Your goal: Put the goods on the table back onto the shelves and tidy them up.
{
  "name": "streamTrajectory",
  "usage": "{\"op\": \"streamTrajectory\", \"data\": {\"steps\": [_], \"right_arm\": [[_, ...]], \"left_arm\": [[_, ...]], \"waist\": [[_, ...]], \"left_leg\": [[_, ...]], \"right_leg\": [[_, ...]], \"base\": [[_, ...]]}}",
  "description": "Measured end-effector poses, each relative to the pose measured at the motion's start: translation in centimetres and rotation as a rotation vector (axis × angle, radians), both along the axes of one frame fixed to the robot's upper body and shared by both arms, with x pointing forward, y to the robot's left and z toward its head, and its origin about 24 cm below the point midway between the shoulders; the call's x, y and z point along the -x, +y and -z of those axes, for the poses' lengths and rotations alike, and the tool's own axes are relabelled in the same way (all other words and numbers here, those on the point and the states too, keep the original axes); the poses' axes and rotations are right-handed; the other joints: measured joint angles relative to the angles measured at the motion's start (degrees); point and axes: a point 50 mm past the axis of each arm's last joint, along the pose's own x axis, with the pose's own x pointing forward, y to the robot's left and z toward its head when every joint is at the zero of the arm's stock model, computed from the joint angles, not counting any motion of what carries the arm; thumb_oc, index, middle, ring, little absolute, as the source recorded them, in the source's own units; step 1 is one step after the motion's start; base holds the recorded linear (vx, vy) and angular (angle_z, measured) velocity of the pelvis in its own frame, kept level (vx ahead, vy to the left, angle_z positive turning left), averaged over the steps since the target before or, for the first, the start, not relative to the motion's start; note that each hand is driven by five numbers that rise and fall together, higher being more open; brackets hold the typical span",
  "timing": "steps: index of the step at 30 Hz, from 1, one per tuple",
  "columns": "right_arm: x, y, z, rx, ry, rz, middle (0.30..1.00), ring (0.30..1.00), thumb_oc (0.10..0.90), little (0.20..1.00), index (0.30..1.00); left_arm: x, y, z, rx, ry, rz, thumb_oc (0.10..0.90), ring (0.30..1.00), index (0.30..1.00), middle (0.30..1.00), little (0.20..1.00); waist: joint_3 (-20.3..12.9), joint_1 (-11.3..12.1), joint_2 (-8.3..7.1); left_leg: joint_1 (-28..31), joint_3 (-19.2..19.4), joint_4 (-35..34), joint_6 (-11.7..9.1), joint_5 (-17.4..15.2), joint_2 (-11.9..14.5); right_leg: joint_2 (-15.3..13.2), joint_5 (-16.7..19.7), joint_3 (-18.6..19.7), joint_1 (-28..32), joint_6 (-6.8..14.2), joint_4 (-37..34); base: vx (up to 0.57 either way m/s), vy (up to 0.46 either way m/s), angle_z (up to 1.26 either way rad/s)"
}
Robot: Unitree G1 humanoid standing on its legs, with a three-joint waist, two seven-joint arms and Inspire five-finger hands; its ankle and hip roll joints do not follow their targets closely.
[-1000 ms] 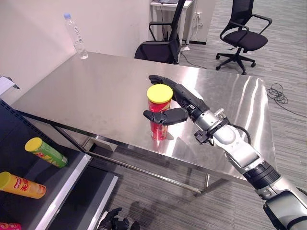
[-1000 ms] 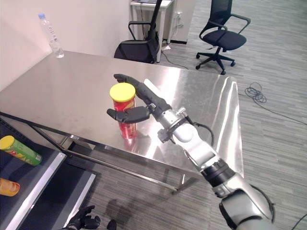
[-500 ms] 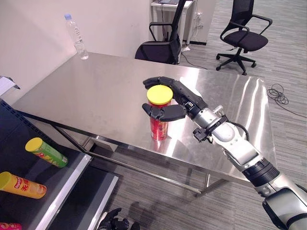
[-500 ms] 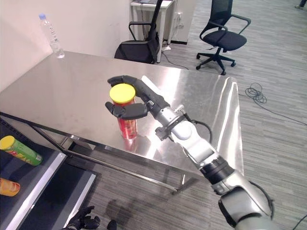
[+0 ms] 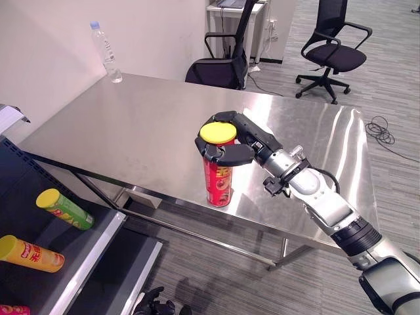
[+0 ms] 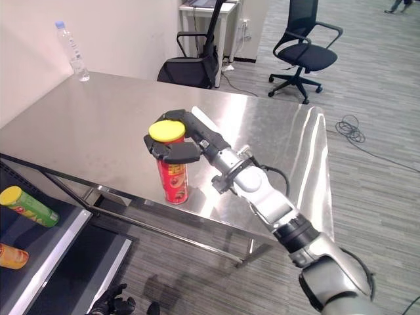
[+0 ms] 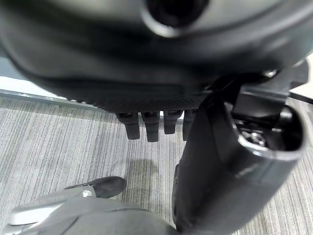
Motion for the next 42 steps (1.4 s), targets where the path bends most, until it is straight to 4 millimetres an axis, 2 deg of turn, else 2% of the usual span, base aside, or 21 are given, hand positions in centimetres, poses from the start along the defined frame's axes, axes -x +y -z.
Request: {"op": "streamTrajectory", "data": {"steps": [6, 9, 10, 11, 13, 17, 22, 25, 29, 33, 37, 38, 39, 40, 42], "right_arm": [[-0.1, -0.4, -0.1, 0.011, -0.009, 0.017, 0.3, 0.3, 0.4, 0.3, 0.3], [0.1, -2.1, -1.5, 0.064, -0.099, 0.096, 0.3, 0.3, 0.4, 0.3, 0.3], [0.1, -3.1, -2.3, 0.062, -0.138, 0.139, 0.3, 0.3, 0.4, 0.3, 0.3], [0.1, -3.1, -2.3, 0.062, -0.138, 0.139, 0.3, 0.3, 0.4, 0.3, 0.3], [0.7, -5.9, -5.1, 0.063, -0.266, 0.255, 0.3, 0.3, 0.4, 0.3, 0.3], [1.5, -9.8, -8.8, 0.017, -0.413, 0.429, 0.3, 0.3, 0.4, 0.3, 0.3], [2.2, -11.3, -10.5, 0.019, -0.498, 0.496, 0.3, 0.3, 0.4, 0.3, 0.3], [3.0, -12.1, -10.3, 0.0, -0.517, 0.525, 0.3, 0.3, 0.4, 0.3, 0.3], [3.1, -12.1, -9.0, -0.003, -0.494, 0.531, 0.3, 0.3, 0.4, 0.3, 0.3], [2.8, -11.8, -6.6, -0.033, -0.415, 0.527, 0.3, 0.3, 0.4, 0.3, 0.3], [2.6, -11.2, -4.9, 0.008, -0.351, 0.507, 0.3, 0.3, 0.4, 0.3, 0.3], [2.7, -11.4, -3.9, 0.012, -0.319, 0.51, 0.3, 0.3, 0.4, 0.3, 0.3], [2.8, -11.5, -3.3, 0.019, -0.297, 0.514, 0.3, 0.3, 0.4, 0.3, 0.3], [2.8, -11.5, -3.1, 0.023, -0.285, 0.511, 0.3, 0.3, 0.4, 0.3, 0.3], [2.8, -11.5, -2.8, -0.003, -0.275, 0.513, 0.3, 0.3, 0.4, 0.3, 0.3]], "left_arm": [[0.1, 0.1, 0.0, -0.014, 0.006, -0.009, 0.8, 0.9, 0.9, 0.9, 0.9], [0.4, 0.4, 0.1, -0.028, 0.032, -0.024, 0.8, 0.9, 0.9, 0.9, 0.9], [0.7, 0.9, 0.2, -0.041, 0.05, -0.029, 0.8, 0.9, 0.9, 0.9, 0.9], [0.7, 0.9, 0.2, -0.041, 0.05, -0.029, 0.8, 0.9, 0.9, 0.9, 0.9], [2.0, 1.4, 0.4, -0.06, 0.104, -0.039, 0.8, 0.9, 0.9, 0.9, 0.9], [3.4, 1.8, 0.6, -0.078, 0.145, -0.052, 0.8, 0.9, 0.9, 0.9, 0.9], [3.5, 1.9, 0.6, -0.082, 0.146, -0.054, 0.8, 0.9, 0.9, 0.9, 0.9], [3.0, 1.9, 0.5, -0.086, 0.135, -0.045, 0.8, 0.9, 0.9, 0.9, 0.9], [2.3, 1.8, 0.4, -0.086, 0.119, -0.039, 0.8, 0.9, 0.9, 0.9, 0.9], [0.5, 1.9, 0.1, -0.09, 0.078, -0.03, 0.8, 0.9, 0.9, 0.9, 0.9], [-1.3, 2.4, -0.5, -0.105, 0.027, -0.019, 0.8, 0.9, 0.9, 0.9, 0.9], [-2.3, 2.7, -0.9, -0.113, -0.009, -0.014, 0.8, 0.9, 0.9, 0.9, 0.9], [-2.4, 2.9, -1.0, -0.12, -0.016, -0.014, 0.8, 0.9, 0.9, 0.9, 0.9], [-2.5, 3.0, -1.1, -0.124, -0.023, -0.014, 0.8, 0.9, 0.9, 0.9, 0.9], [-2.4, 3.1, -1.1, -0.123, -0.022, -0.021, 0.8, 0.9, 0.9, 0.9, 0.9]], "waist": [[0.0, -0.1, 0.0], [0.0, -0.3, 0.02], [0.1, -1.0, -0.07], [0.1, -1.0, -0.07], [0.2, -2.1, 0.1], [0.2, -3.9, 0.25], [0.2, -6.0, 0.27], [0.2, -6.6, 0.3], [0.8, -8.0, 1.24], [2.5, -8.5, 2.16], [4.3, -8.0, 1.4], [5.2, -7.8, 1.08], [5.4, -7.4, 0.77], [5.5, -6.6, 0.53], [5.8, -5.7, 0.04]], "left_leg": [[0.0, 0.0, 0.0, 0.0, 0.0, -0.5], [-0.1, 0.0, 0.0, 0.0, 0.0, -0.7], [0.1, 0.1, 0.0, 0.0, 0.0, -0.8], [0.1, 0.1, 0.0, 0.0, 0.0, -0.8], [-0.2, 0.1, 0.0, 0.0, 0.0, -1.2], [-0.2, 0.3, 0.0, 0.0, 0.0, -1.5], [0.2, 1.4, 0.0, 0.0, 0.0, -1.5], [0.3, 1.8, 0.0, 0.0, 0.0, -1.5], [0.1, 3.4, 0.0, 0.1, 0.0, -1.1], [0.1, 4.0, 0.1, 0.1, 0.0, -0.5], [0.9, 3.4, 0.5, 0.4, -0.1, -0.3], [0.8, 2.5, 0.9, 0.6, -0.3, 0.3], [0.7, 1.6, 0.9, 0.5, -0.3, 0.6], [0.6, 1.4, 1.1, 0.5, -0.3, 0.6], [-0.6, 1.2, 2.4, 0.5, -0.3, 0.6]], "right_leg": [[-0.5, 0.0, 0.1, 0.0, 0.0, 0.0], [-0.7, 0.0, 0.2, 0.0, 0.0, 0.0], [-0.8, 0.0, 0.3, 0.0, 0.0, 0.0], [-0.8, 0.0, 0.3, 0.0, 0.0, 0.0], [-1.2, 0.0, 0.4, -0.1, 0.0, 0.0], [-1.6, 0.0, 0.8, -0.5, 0.1, 0.1], [-1.8, 0.0, 2.1, -0.8, 0.1, 0.2], [-1.9, 0.0, 2.9, -1.3, 0.1, 0.6], [-2.3, -0.4, 3.6, -4.0, 0.4, 4.5], [-3.8, -3.2, 6.0, -10.0, 1.6, 17.1], [-4.2, -5.3, 9.5, -10.7, 3.4, 22.0], [-3.2, -6.9, 14.0, -10.7, 4.7, 23.7], [-2.2, -7.6, 17.0, -10.2, 4.2, 22.3], [-1.8, -8.1, 17.7, -8.6, 4.2, 20.3], [-1.0, -8.8, 17.7, -6.8, 2.3, 16.5]], "base": [[0.0, 0.018, 0.01], [-0.01, 0.021, 0.0], [-0.03, 0.053, -0.03], [-0.02, 0.048, 0.07], [-0.02, 0.042, 0.02], [-0.03, 0.046, -0.06], [-0.04, 0.058, -0.14], [-0.1, 0.065, -0.13], [-0.15, 0.042, -0.14], [-0.22, -0.007, -0.04], [-0.2, -0.075, 0.22], [-0.19, -0.165, 0.44], [-0.15, -0.184, 0.44], [-0.14, -0.213, 0.15], [-0.19, -0.278, 0.03]]}}
